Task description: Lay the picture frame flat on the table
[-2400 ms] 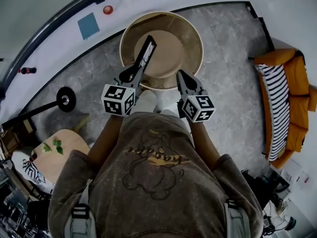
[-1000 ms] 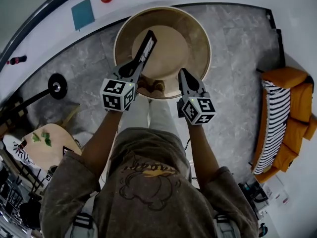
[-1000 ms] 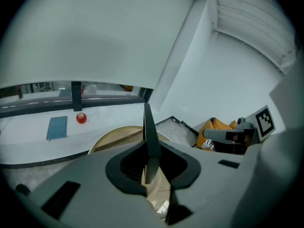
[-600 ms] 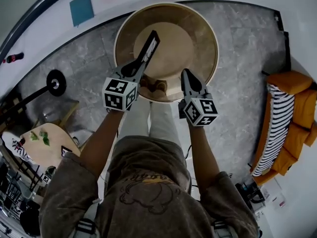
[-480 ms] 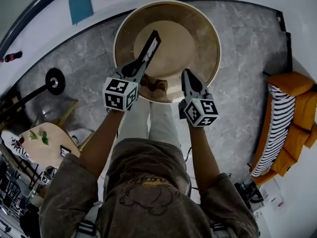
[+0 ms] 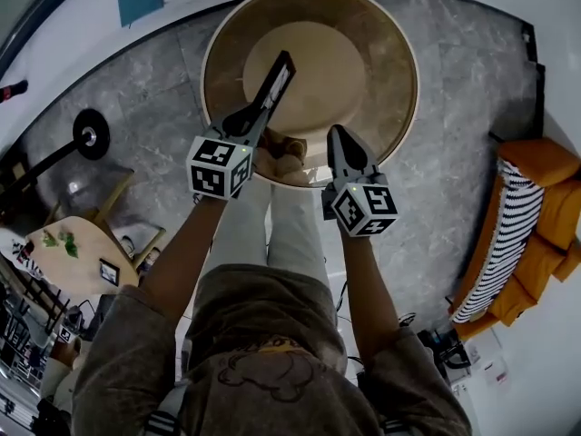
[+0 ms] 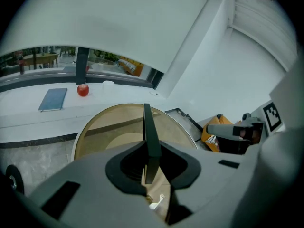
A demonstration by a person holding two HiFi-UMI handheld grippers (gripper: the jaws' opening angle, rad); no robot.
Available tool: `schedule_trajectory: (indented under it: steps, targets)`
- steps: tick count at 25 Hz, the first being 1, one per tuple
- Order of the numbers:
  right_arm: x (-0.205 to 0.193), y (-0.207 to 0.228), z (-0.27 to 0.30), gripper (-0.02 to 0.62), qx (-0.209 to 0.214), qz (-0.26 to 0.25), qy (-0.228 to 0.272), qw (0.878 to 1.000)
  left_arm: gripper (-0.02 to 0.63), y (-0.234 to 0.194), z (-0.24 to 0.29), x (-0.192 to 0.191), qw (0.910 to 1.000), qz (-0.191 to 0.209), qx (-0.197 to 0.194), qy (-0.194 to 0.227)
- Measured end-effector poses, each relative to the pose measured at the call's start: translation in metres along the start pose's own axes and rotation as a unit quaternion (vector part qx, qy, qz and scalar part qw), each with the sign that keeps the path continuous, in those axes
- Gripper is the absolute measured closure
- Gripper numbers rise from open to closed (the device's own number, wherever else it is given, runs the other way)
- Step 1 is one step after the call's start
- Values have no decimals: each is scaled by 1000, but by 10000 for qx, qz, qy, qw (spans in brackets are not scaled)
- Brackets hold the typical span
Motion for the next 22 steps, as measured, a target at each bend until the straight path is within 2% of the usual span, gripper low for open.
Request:
schedule_trajectory:
  steps: [13, 22]
  targets:
    - [-32, 5, 26, 575, 85, 112, -118, 9998, 532, -18, 28, -17, 9998, -171, -28, 18]
    - [-45, 13, 34, 575, -9, 215, -213, 9995, 532, -33, 42, -25, 9995, -310, 18, 109]
Point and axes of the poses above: the fingertips, and each gripper's own axes: z forward along the fingers, y to its right, x out of its top, the point moved 7 cm from there along -z, backward along the fingers, and after that the axes turned 13 degrees about -z, right-handed, at the moved point
